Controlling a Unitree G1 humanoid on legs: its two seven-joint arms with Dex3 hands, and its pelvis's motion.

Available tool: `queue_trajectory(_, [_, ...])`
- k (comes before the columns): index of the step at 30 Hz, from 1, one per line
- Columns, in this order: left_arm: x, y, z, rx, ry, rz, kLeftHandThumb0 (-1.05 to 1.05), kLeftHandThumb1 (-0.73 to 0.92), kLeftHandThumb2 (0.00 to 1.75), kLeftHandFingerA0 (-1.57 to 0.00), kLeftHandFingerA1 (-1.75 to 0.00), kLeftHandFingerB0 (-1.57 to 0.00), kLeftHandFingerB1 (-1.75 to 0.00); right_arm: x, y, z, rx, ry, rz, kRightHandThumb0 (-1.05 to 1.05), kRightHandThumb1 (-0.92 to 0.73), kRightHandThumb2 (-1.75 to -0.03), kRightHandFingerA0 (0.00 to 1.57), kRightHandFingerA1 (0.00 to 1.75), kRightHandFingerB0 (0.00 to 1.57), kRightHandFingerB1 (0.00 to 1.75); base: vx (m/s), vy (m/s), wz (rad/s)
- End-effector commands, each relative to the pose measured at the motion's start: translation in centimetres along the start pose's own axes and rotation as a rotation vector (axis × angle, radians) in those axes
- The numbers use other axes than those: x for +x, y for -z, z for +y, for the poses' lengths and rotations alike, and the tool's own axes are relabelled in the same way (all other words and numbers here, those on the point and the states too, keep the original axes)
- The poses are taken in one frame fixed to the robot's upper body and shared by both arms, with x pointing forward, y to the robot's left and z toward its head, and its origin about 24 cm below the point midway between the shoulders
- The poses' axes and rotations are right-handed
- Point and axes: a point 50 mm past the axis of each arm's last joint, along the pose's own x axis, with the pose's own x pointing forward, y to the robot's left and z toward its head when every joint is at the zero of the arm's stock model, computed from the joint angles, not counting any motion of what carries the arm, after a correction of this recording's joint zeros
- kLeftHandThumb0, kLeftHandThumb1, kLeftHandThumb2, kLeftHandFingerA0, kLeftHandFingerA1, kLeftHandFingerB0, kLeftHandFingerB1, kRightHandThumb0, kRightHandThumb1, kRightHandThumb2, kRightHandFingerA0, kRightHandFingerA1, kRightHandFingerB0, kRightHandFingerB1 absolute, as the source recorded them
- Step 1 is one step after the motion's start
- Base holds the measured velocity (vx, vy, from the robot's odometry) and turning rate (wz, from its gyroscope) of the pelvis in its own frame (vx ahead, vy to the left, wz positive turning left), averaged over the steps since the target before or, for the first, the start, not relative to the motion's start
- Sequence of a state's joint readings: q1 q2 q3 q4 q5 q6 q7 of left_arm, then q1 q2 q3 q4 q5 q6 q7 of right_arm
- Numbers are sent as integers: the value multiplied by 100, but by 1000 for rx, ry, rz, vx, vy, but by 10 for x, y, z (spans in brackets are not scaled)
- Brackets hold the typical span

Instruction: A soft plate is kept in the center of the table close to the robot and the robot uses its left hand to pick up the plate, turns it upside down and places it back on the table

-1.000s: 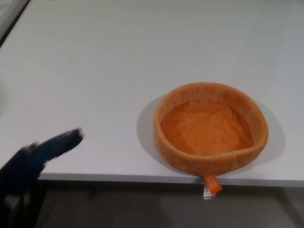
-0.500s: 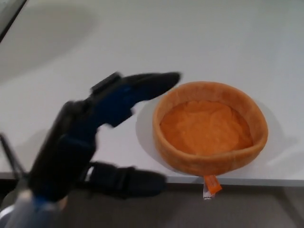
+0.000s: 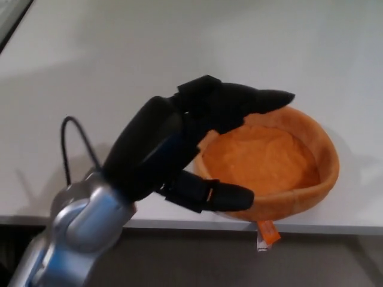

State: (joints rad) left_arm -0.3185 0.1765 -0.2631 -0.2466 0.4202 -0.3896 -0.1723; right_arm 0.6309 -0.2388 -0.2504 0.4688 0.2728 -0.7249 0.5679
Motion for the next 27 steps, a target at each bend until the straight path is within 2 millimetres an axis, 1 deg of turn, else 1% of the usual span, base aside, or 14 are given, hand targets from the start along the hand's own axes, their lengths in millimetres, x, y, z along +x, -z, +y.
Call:
queue_trajectory(1, [12,27,-16,208,195,104,-94,53,75,-39,-47,-34,-38,-4,-4,-1,-13,15,-22,-71,-65,-99,51,56,27,48,0,0,0])
queue_trajectory(2, [14,29,-16,211,203,108,-89,65,61,-42,-43,-38,-32,-4,-4,-1,-12,14,-18,-68,-78,-64,59,42,35,33,0,0,0])
queue_trajectory(4, [18,35,-20,232,238,129,-88,66,61,-40,-43,-37,-32,-4,-3,-1,-18,16,-15,-68,-78,-65,60,41,34,32,0,0,0])
queue_trajectory(5, [20,38,-21,235,253,146,-87,65,61,-40,-42,-38,-32,-4,-3,-1,-40,13,-14,-72,-66,-99,52,55,26,47,0,0,0])
queue_trajectory(7, [22,42,-23,238,264,160,-87,64,61,-40,-42,-38,-32,-3,-2,-1,-38,6,-17,-69,-64,-99,52,56,25,47,0,0,0])
queue_trajectory(8, [24,45,-25,243,273,170,-86,63,60,-40,-42,-38,-32,-3,-2,-1,-35,5,-19,-69,-79,-65,61,41,32,32,0,0,0])
queue_trajectory(10, [29,52,-30,266,305,192,-86,64,61,-40,-42,-38,-32,-1,-1,-2,-37,13,-37,-66,-64,-97,53,56,26,47,0,0,0])
queue_trajectory(11, [31,54,-32,278,312,200,-91,52,73,-40,-46,-36,-38,-1,-1,-2,-38,13,-28,-65,-79,-65,60,41,32,32,0,0,0])
queue_trajectory(13, [32,56,-34,292,319,206,-87,64,61,-43,-42,-39,-33,-1,-1,-2,-33,11,-29,-64,-79,-65,60,41,33,32,0,0,0])
queue_trajectory(14, [33,58,-36,309,335,214,-87,51,93,-36,-50,-30,-43,-1,-3,-2,-34,10,-29,-66,-80,-65,60,41,33,32,0,0,0])
queue_trajectory(15, [34,60,-41,331,355,222,-94,54,73,-42,-44,-36,-37,-1,-3,-2,-31,9,-25,-70,-79,-65,59,41,32,31,0,0,0])
queue_trajectory(25, [33,72,-60,384,442,285,-96,56,74,-43,-44,-38,-37,2,-8,0,-6,-2,-49,-73,-78,-64,59,43,33,31,0,0,0])
queue_trajectory(26, [33,73,-63,376,454,293,-96,55,74,-43,-45,-38,-37,2,-8,-1,-14,1,-45,-72,-63,-98,52,56,26,47,0,0,0])
queue_trajectory(27, [32,73,-66,373,461,297,-96,55,74,-43,-45,-38,-37,2,-8,-2,-20,2,-45,-71,-63,-99,52,56,26,47,0,0,0])
